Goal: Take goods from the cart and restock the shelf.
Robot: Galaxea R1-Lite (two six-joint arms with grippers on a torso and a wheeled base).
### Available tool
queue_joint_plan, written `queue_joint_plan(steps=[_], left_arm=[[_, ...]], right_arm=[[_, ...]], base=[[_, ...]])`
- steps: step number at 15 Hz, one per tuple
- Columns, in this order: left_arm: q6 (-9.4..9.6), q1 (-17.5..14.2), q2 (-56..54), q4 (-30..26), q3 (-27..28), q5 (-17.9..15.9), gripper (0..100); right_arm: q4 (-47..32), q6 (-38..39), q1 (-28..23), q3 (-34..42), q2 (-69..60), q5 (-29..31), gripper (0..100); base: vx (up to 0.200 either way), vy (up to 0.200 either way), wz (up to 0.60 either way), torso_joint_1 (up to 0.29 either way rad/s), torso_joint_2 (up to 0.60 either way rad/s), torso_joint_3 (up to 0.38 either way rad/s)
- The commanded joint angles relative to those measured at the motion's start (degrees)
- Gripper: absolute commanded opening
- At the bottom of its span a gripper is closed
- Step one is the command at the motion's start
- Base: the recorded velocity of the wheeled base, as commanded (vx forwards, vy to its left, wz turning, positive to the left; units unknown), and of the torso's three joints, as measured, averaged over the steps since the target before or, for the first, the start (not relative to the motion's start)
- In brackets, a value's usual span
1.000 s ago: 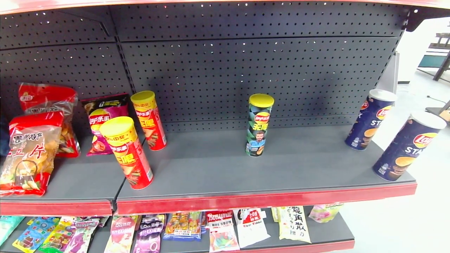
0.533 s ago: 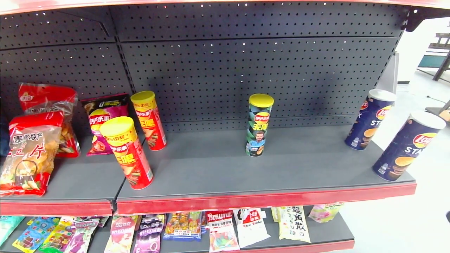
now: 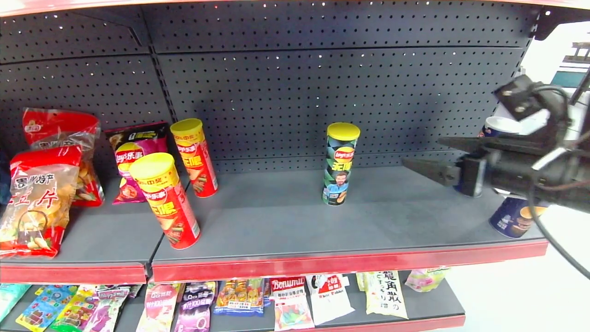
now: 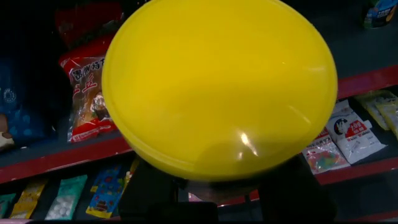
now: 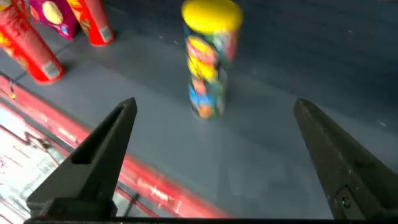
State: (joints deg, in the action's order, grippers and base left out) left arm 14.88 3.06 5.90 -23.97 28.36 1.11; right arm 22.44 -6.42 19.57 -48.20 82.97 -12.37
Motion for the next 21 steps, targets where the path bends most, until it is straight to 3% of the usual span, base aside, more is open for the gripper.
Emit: queue_joint_plan(steps=[1,13,21], left_arm=[[-0.03,0.02,0.43,0.06,0.30,0.03,0],[-0.03,0.02,0.52,0.06,0.21,1.53,0],[-0.03,0.02,0.60,0.06,-0.05,1.53,0]], right_arm=[[5.51,0.89,4.25,-7.96,18.19,-0.55,100],[6.12,3.79,2.67,-17.19,29.53,0.33,100],[6.03,3.96,2.23,-27.91,37.44,1.48,100]], base=[[0.000,0.000,0.00,0.000,0.00,0.000],[0.000,0.000,0.00,0.000,0.00,0.000],[0.000,0.000,0.00,0.000,0.00,0.000]])
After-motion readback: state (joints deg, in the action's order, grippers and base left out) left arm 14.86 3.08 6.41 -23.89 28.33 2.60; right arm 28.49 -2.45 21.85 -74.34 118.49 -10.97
